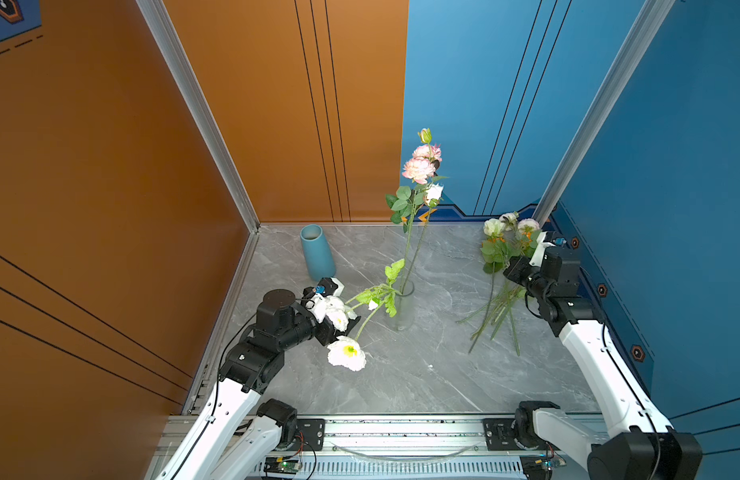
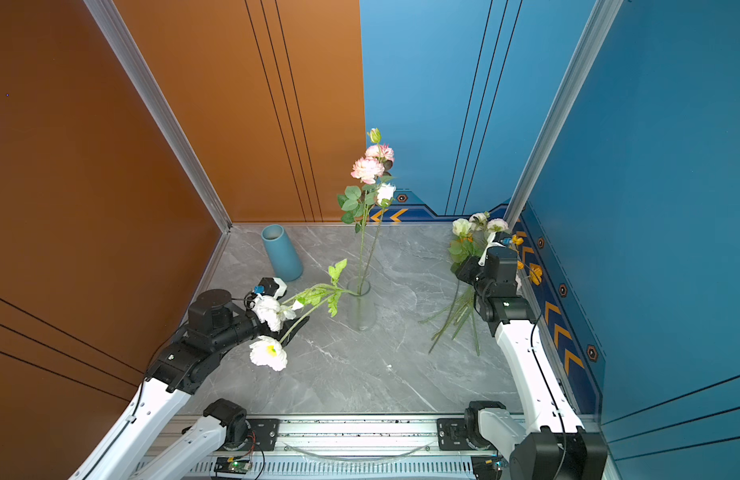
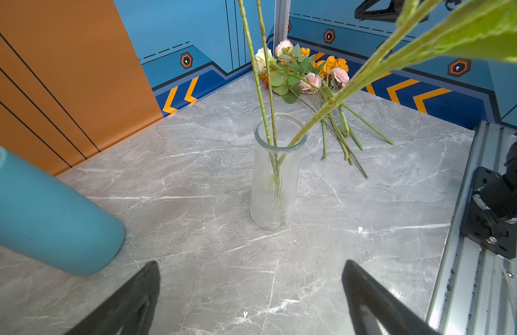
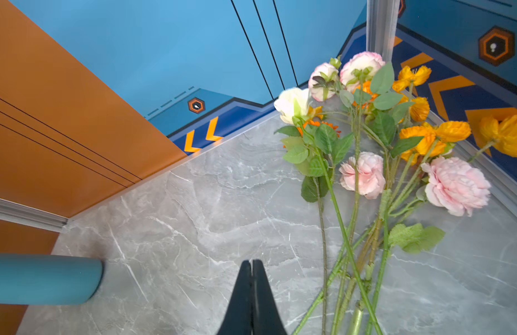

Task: Arrange the flowers into the vase
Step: 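Grasp a white rose stem in the flower bunch with the right gripper, then lift the white rose and carry it over the glass vase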

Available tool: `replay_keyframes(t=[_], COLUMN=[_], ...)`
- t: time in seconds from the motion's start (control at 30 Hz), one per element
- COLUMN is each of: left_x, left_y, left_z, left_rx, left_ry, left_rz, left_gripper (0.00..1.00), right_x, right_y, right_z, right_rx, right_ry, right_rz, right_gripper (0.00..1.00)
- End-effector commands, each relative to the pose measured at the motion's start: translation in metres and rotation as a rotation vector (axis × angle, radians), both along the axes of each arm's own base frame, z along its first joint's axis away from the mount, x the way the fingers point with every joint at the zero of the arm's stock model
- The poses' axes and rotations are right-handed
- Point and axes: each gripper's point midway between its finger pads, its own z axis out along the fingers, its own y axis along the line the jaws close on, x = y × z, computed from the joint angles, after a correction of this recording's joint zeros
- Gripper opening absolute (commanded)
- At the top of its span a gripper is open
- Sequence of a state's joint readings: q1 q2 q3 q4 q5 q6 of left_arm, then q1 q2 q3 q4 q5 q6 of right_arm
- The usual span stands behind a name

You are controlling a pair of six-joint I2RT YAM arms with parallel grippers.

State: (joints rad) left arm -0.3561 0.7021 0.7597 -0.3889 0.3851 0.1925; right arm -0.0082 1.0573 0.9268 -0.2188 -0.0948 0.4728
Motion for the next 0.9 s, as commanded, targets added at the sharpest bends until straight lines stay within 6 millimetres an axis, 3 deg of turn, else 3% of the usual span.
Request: replay_keyframes(t=[0.0, 0.03, 0.07, 0.13, 0.23, 0.33, 0.47, 0.67, 0.87], left_x=[0.003, 0.003, 0.002, 0.001, 0.001, 0.001, 0.001, 0.000, 0.001], left_y=[-0.002, -0.001, -0.001, -0.001, -0.002, -0.002, -0.002, -0.004, -0.004], left_z=[-0.002, -0.003, -0.003, -0.004, -0.005, -0.007, -0.007, -0.008, -0.009], left_rx=[-0.019, -0.017, -0.016, -0.016, -0.014, -0.012, -0.010, -0.011, -0.007], left_ry=[0.010, 0.013, 0.011, 0.011, 0.015, 0.019, 0.019, 0.025, 0.024], left_rz=[-0.003, -0.001, 0.001, -0.002, -0.003, -0.001, -0.004, -0.015, -0.012], left_gripper=[0.98, 0.98, 0.98, 0.98, 0.98, 0.98, 0.98, 0.98, 0.98], right_x=[-0.001, 0.000, 0.001, 0.008, 0.027, 0.044, 0.057, 0.065, 0.067], right_y=[0.002, -0.003, -0.011, -0.024, -0.036, -0.043, -0.047, -0.045, -0.043], right_z=[-0.006, -0.019, -0.034, -0.065, -0.108, -0.142, -0.173, -0.191, -0.205], right_rx=[0.005, -0.028, -0.071, -0.114, -0.058, -0.026, -0.068, -0.097, -0.089], right_ry=[0.010, 0.068, 0.139, 0.266, 0.407, 0.497, 0.570, 0.591, 0.622], right_rz=[0.005, -0.007, -0.033, -0.067, -0.056, -0.042, -0.036, -0.027, -0.016], right_gripper=[0.03, 0.22, 0.35, 0.51, 0.61, 0.62, 0.59, 0.52, 0.34])
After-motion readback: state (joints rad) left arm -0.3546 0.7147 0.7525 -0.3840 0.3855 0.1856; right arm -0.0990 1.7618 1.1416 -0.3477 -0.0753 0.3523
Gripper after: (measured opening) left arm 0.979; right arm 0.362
